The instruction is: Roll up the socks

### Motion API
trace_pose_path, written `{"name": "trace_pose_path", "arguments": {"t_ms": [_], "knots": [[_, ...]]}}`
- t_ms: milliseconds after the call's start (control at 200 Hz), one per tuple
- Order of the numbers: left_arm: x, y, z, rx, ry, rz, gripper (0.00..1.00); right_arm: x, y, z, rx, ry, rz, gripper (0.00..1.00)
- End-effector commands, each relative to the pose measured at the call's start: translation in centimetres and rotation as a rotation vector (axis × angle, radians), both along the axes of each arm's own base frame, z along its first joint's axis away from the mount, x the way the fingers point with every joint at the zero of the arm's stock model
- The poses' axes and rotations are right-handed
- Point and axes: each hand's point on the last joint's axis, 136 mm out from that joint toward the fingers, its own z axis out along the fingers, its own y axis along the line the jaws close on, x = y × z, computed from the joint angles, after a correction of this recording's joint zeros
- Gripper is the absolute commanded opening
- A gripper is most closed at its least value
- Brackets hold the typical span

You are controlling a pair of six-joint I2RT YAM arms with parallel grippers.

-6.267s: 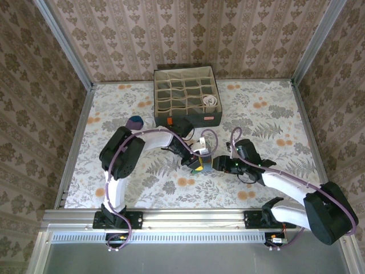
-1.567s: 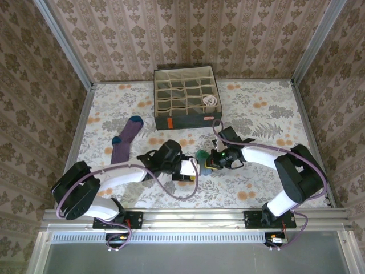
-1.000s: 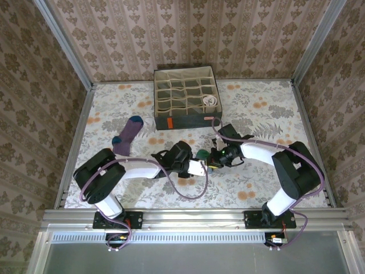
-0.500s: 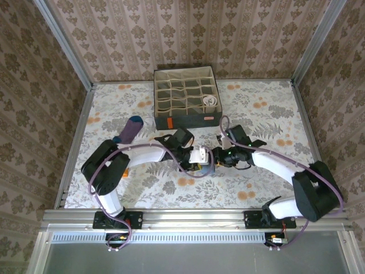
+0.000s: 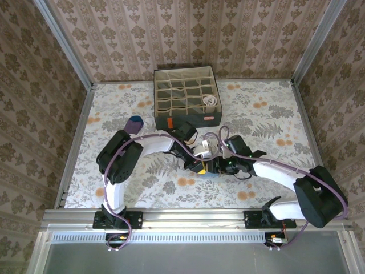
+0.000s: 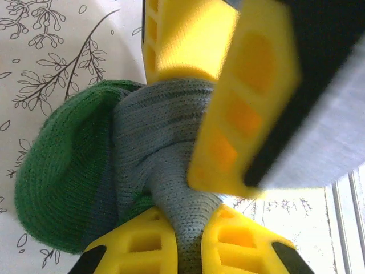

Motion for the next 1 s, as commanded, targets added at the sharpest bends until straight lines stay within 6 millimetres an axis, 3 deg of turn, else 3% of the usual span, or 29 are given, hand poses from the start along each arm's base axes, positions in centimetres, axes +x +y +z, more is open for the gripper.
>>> {"name": "trace_pose_path", "arguments": {"t_ms": [0, 95, 165, 305, 435, 540, 615, 715, 855, 995], "knots": [[-1.8, 1.8, -1.6, 0.085, 0.059, 0.011, 0.03, -0.2, -1.4, -2.8, -0.112, 0.085, -0.052, 0.24], [-1.5, 2.0, -1.0, 0.039, -0.022, 0.013, 0.13, -1.0, -2.2, -4.3, -0.165, 0.159, -0.073, 0.10], [-0.9, 2.0, -0.3, -0.005, -0.121, 0.025, 0.25, -1.6, -2.8, -5.1, -0.204, 0.205, -0.080, 0.05], [-0.3, 2.3, 1.9, -0.065, -0.360, 0.004, 0.35, -2.3, -3.8, -6.0, -0.263, 0.275, -0.085, 0.02], [0.0, 2.8, 3.4, -0.050, -0.585, -0.030, 0.38, -2.4, -4.2, -6.4, -0.293, 0.311, -0.079, 0.02], [0.0, 2.9, 4.7, -0.061, -0.826, -0.048, 0.42, -2.3, -4.2, -6.5, -0.308, 0.326, -0.070, 0.02], [0.5, 3.0, 5.2, -0.031, -1.062, -0.026, 0.50, -2.2, -4.1, -6.6, -0.314, 0.339, -0.070, 0.02], [-0.4, 2.6, 4.9, -0.044, -1.235, -0.082, 0.61, -2.3, -3.9, -6.9, -0.309, 0.360, -0.069, 0.02], [-0.8, 2.2, 2.6, -0.002, -1.194, -0.129, 0.64, -2.5, -3.4, -7.3, -0.288, 0.390, -0.064, 0.02], [0.1, 1.6, 0.9, 0.011, -1.168, -0.084, 0.65, -2.7, -3.0, -7.5, -0.250, 0.413, -0.064, 0.02]]}}
